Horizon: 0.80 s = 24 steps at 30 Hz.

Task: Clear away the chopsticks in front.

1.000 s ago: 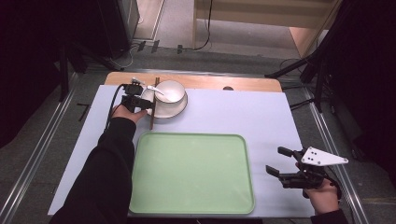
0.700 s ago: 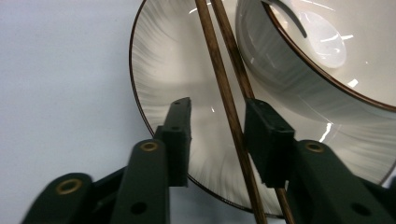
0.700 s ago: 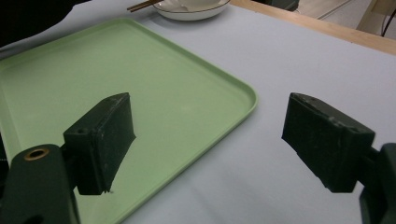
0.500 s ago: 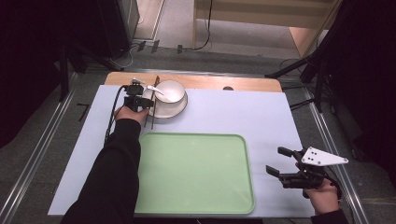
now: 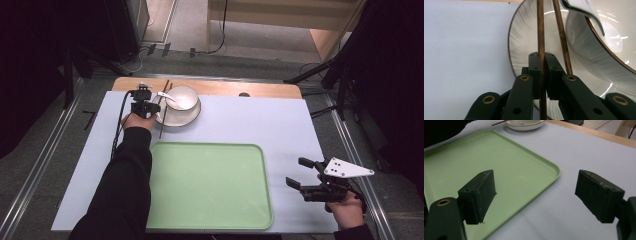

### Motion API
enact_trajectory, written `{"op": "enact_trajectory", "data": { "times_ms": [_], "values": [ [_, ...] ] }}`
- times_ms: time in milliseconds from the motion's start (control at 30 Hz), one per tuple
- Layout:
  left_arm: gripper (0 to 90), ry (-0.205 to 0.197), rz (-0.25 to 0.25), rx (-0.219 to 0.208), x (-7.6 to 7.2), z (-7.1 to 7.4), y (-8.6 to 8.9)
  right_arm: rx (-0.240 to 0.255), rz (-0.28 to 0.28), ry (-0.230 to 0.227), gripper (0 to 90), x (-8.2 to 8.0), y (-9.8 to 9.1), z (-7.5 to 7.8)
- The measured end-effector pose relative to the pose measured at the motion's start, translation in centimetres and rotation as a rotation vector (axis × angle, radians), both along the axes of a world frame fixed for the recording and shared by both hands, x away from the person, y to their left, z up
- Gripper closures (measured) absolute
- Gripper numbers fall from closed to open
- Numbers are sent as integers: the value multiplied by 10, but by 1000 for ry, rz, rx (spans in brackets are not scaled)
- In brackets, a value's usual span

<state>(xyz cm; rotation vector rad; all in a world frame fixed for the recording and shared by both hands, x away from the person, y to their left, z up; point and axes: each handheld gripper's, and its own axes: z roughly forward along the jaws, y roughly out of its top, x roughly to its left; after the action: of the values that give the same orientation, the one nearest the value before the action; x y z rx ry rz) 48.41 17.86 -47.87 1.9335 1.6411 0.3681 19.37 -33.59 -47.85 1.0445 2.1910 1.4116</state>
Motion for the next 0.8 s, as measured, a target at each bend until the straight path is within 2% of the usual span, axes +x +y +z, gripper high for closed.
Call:
{"op": "enact_trajectory", "data": {
  "times_ms": [167,333,367,400,433,467,533,567,600,667,700,800],
  "values": [
    [855,-5,16,-18,-4,13,14,1,6,-2,173,1,0,0],
    [854,-3,25,-28,-17,36,32,-1,7,2,173,2,2,0],
    [854,-10,16,-20,-22,42,34,-5,14,0,173,3,3,0],
    [854,-51,-8,-20,-35,53,37,-7,14,1,173,3,3,0],
    [854,-51,-8,-20,-35,53,37,-7,14,1,173,3,3,0],
    [855,-64,-25,-46,-48,62,39,-3,16,-3,173,3,4,0],
    [855,-59,-46,-62,-62,67,42,-5,17,-2,173,3,5,0],
    [855,-59,-46,-62,-62,67,42,-5,17,-2,173,3,5,0],
    [855,-49,-72,-81,-76,71,43,-9,17,-1,173,3,5,0],
    [855,-42,-96,-112,-92,73,43,-9,16,-2,173,3,6,1],
    [855,-42,-96,-112,-92,73,43,-9,16,-2,173,3,6,1],
    [855,-42,-138,-130,-117,75,38,-15,18,-4,173,2,8,2]
  ]
}}
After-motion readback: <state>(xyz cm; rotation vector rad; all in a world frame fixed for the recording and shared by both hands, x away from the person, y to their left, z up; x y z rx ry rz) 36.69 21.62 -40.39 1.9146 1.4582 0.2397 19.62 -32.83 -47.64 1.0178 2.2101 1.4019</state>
